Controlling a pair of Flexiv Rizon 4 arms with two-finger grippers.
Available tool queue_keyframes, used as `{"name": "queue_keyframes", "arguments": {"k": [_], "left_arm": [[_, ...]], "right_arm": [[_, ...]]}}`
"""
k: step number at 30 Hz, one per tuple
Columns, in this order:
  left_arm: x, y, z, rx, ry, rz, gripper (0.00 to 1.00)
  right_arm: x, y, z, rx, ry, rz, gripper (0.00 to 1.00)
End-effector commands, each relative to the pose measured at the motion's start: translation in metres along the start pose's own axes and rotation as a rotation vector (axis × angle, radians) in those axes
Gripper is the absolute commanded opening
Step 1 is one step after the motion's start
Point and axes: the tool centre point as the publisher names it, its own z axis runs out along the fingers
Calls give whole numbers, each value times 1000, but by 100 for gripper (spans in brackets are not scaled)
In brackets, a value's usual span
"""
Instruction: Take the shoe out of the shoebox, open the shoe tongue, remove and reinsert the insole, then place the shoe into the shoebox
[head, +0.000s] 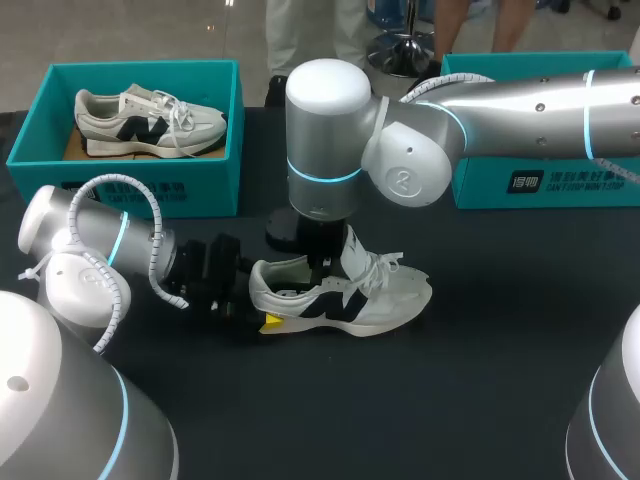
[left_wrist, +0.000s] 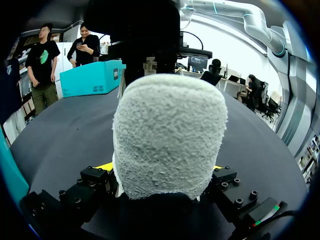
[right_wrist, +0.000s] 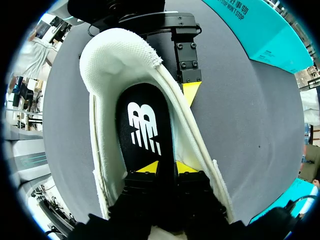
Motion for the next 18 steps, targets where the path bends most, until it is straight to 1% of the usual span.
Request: {"name": "queue_keyframes", "arguments": {"k": [1, 3, 8, 13, 18], "left_arm": [[-1, 5, 8, -5, -3, 0, 0], [-1, 5, 8, -5, -3, 0, 0], [-1, 5, 8, -5, -3, 0, 0], [-1, 5, 8, -5, -3, 0, 0], [-1, 5, 8, -5, -3, 0, 0]], "right_arm": [[-3, 0, 5, -1, 6, 0, 19], [-3, -1, 4, -2, 4, 3, 20], [-3, -3, 2, -4, -16, 11, 28], [-6, -4, 5, -12, -16, 6, 35], [-7, 0, 12, -21, 21, -16, 39]]}}
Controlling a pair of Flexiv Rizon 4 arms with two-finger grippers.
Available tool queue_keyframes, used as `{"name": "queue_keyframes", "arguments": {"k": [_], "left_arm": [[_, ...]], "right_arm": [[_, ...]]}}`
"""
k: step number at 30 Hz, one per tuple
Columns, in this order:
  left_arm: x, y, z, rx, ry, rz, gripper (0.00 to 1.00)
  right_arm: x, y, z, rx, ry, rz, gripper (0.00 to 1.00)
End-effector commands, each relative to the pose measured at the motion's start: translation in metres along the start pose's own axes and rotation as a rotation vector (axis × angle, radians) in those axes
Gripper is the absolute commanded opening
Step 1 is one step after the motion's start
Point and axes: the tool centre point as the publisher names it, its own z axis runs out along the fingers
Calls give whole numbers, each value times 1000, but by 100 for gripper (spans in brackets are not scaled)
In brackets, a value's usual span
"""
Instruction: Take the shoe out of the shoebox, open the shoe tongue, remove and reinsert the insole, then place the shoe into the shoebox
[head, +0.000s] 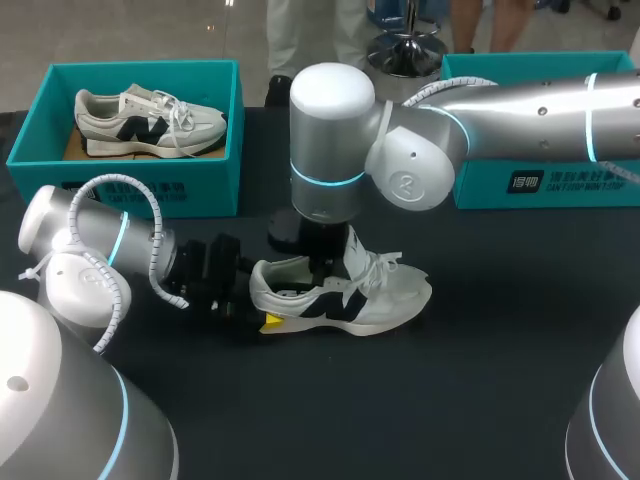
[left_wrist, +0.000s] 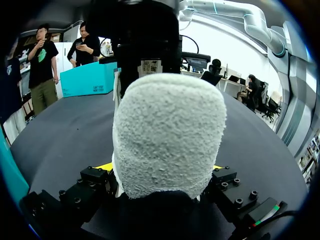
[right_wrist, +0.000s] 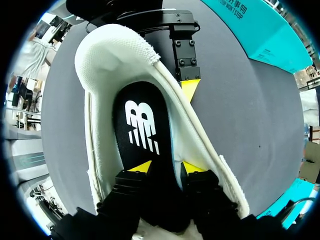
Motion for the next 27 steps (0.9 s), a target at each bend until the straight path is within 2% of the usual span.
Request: {"name": "queue_keyframes", "arguments": {"k": [1, 8, 10, 15, 18, 23, 27], "left_arm": [[0, 6, 8, -5, -2, 0, 0], [0, 6, 8, -5, -2, 0, 0], [0, 6, 8, -5, -2, 0, 0], [0, 6, 8, -5, -2, 0, 0], [0, 6, 8, -5, -2, 0, 0], [0, 6, 8, -5, -2, 0, 0], [0, 6, 8, -5, -2, 0, 0]], "right_arm": [[-6, 2, 10, -7, 38, -16, 39], [2, 8, 18, -17, 122, -39, 40], [5, 8, 22, -19, 146, -35, 37], [9, 8, 34, -21, 195, -14, 18], [10, 7, 38, -19, 209, 1, 0], [12, 5, 41, -22, 218, 18, 0], [15, 3, 33, -22, 218, 26, 0]]}}
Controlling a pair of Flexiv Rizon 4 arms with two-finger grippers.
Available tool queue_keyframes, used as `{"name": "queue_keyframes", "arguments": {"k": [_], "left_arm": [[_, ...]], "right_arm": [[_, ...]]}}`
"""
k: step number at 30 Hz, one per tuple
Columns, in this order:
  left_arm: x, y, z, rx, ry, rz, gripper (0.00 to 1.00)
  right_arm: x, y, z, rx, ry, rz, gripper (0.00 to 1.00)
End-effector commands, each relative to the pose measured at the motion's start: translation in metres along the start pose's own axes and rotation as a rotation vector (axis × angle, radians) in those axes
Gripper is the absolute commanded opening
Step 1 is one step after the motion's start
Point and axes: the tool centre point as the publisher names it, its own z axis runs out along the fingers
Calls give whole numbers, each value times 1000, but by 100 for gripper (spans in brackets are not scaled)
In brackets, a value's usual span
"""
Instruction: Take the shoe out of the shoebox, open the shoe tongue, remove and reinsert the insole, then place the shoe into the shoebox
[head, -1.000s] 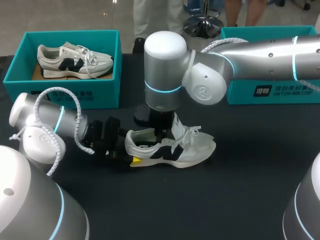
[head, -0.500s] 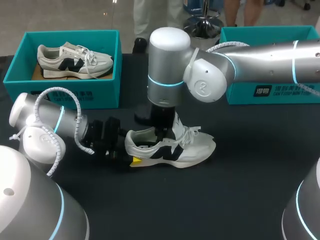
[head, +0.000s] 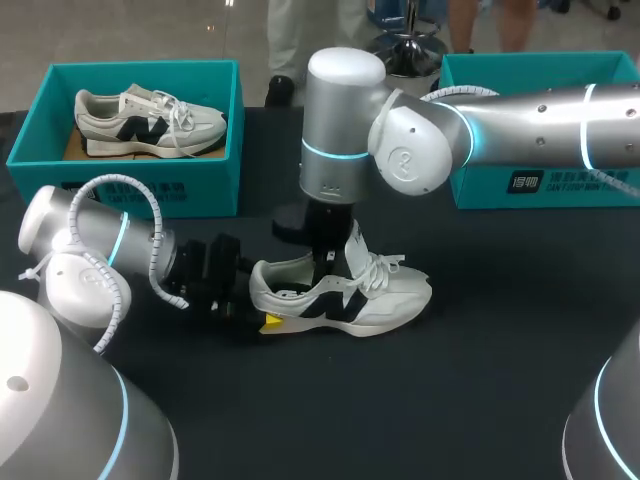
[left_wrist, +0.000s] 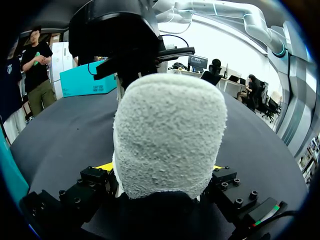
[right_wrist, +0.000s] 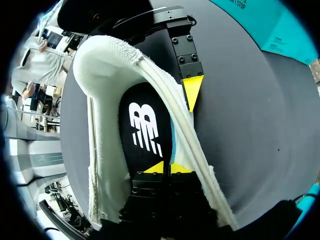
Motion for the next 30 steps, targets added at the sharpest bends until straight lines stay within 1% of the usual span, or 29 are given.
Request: {"name": "queue_keyframes", "arguments": {"k": [1, 7, 10, 18, 24, 30], "left_arm": [[-1, 5, 8, -4, -3, 0, 0], [-1, 5, 8, -4, -3, 0, 0], [-1, 5, 8, -4, -3, 0, 0], [-1, 5, 8, -4, -3, 0, 0], [-1, 5, 8, -4, -3, 0, 0], [-1, 5, 8, -4, -3, 0, 0]], "right_arm": [[5, -1, 23, 1, -10, 7, 0], [17, -6, -6, -22, -65, 6, 0], [21, -9, -16, -20, -82, 8, 0], [22, -13, -25, -39, -124, 22, 0], [20, -17, -40, -66, -193, 38, 0], [17, -23, -43, -70, -205, 49, 0]]}}
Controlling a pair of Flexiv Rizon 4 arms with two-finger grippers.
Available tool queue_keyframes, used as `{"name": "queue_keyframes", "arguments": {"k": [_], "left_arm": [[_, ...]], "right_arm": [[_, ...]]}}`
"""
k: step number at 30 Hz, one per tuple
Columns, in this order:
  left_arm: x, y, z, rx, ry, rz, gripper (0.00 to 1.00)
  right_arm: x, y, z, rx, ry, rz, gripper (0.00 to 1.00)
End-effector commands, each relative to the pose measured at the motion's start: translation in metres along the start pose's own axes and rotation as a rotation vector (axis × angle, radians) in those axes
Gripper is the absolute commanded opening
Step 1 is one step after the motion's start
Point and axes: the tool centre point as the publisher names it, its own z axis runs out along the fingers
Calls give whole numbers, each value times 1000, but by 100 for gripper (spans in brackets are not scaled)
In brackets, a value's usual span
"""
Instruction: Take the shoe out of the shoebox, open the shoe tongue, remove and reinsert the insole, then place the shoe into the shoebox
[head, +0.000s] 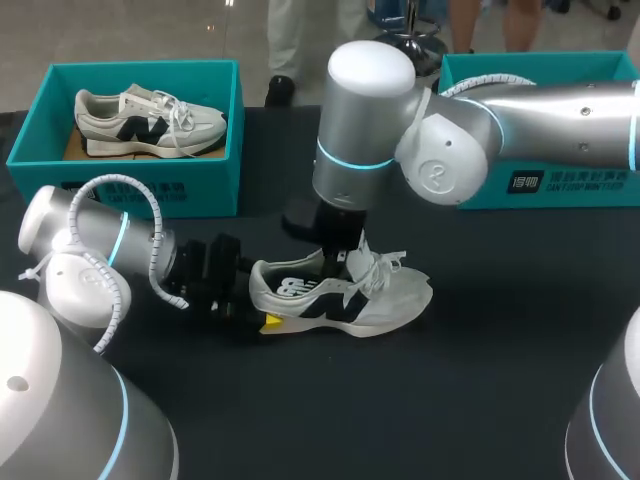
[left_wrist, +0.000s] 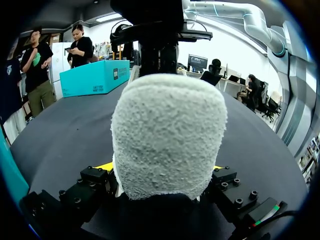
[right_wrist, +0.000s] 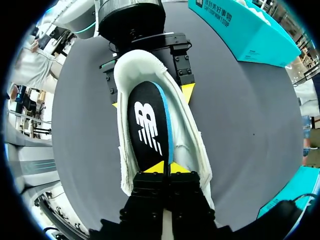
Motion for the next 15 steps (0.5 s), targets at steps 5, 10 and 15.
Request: {"name": "queue_keyframes", "arguments": {"k": [5, 10, 15], "left_arm": [[-1, 5, 8, -4, -3, -1, 0], [-1, 5, 8, -4, -3, -1, 0], [-1, 5, 8, -4, -3, -1, 0]], "right_arm": [[0, -15, -9, -41, -28, 20, 0], [-6, -17, -15, -52, -50, 20, 0], [-10, -21, -20, -90, -58, 16, 0]]}}
